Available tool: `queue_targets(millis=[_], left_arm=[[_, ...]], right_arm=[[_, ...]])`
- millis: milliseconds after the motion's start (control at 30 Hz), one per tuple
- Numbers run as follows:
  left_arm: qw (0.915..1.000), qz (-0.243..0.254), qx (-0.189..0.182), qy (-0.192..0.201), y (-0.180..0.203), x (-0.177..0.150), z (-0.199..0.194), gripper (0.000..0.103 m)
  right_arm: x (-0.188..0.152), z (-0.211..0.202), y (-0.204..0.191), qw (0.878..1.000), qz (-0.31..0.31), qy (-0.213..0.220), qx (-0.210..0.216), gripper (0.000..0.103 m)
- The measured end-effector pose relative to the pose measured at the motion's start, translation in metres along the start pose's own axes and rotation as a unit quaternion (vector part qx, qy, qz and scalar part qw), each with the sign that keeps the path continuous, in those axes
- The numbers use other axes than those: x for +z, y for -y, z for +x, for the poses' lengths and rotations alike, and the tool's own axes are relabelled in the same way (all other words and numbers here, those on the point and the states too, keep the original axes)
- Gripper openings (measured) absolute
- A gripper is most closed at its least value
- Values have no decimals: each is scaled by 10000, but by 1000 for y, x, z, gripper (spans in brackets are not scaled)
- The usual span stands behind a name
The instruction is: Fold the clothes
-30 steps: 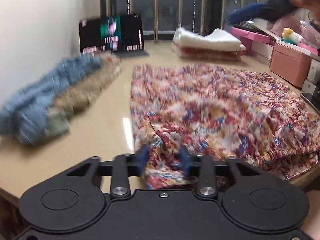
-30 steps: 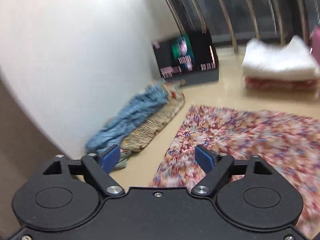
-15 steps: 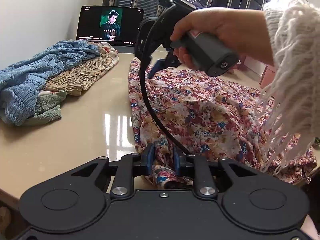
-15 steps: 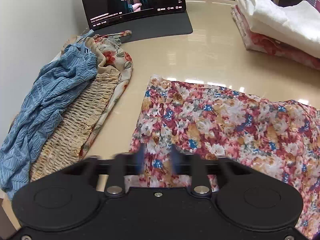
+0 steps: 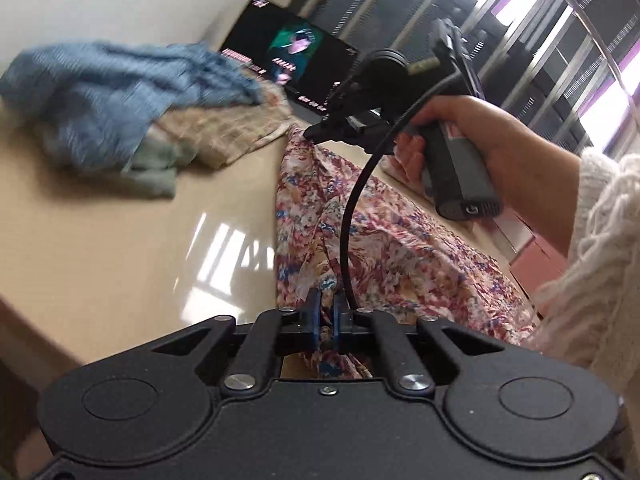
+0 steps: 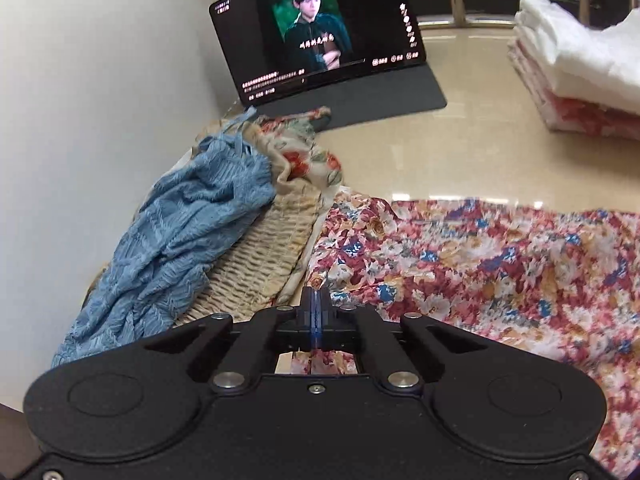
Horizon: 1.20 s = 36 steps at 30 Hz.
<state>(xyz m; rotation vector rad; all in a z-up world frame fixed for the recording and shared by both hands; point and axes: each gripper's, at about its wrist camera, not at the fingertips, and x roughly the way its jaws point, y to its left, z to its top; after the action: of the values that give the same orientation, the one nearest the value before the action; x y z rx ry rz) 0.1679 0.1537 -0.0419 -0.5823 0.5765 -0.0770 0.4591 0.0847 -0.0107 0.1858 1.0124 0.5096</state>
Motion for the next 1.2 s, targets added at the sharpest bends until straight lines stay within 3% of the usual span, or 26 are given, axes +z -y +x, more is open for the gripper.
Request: queue_targets(millis=[67, 100, 133, 167, 200, 267, 300, 367, 433, 633, 767, 867, 967, 1200], left_arm=[[9998, -195, -55, -39, -6, 0, -1, 7], [9995, -292, -86, -58, -9, 1, -1, 7], [9994, -342, -91, -62, -10, 2, -3, 9], [9992, -378, -89, -62, -11, 3, -4, 15], [9991, -414, -87, -61, -13, 4, -6, 20], [9996, -262, 36, 64, -9, 7, -13, 49], [9997, -134, 138, 168, -4, 9, -18, 58], [9985, 149, 345, 406, 5, 12, -28, 88], [9953, 488, 499, 668, 16, 13, -40, 102], [9817, 1491, 732, 928, 43, 6, -67, 103], [9715, 2016, 907, 850, 54, -9, -77, 103], [9660, 2274, 988, 729, 60, -21, -79, 103], [9613, 2465, 1065, 618, 65, -33, -78, 103], [9542, 2758, 1074, 440, 75, -59, -84, 103]], right_arm=[[-3, 10, 1, 9993, 94, -291, 214, 9], [-5, 15, 1, 9984, 141, -436, 321, 18], [-7, 15, 2, 9979, 186, -458, 426, 38], [-7, 7, 4, 9978, 231, -332, 529, 50], [-8, 0, 5, 9974, 275, -206, 633, 54], [-7, -21, 9, 9964, 299, 16, 792, 68], [-7, -34, 11, 9960, 261, 124, 841, 74], [-10, -65, 17, 9949, 83, 361, 943, 103], [-17, -100, 26, 9922, -220, 615, 1061, 103], [-72, -196, 76, 9854, -934, 1185, 788, 103], [-132, -244, 106, 9767, -1606, 1417, 115, 103], [-185, -267, 114, 9566, -2359, 1531, -768, 103], [-238, -279, 117, 9385, -2771, 1583, -1317, 103], [-336, -295, 127, 9348, -2614, 1680, -1722, 103]])
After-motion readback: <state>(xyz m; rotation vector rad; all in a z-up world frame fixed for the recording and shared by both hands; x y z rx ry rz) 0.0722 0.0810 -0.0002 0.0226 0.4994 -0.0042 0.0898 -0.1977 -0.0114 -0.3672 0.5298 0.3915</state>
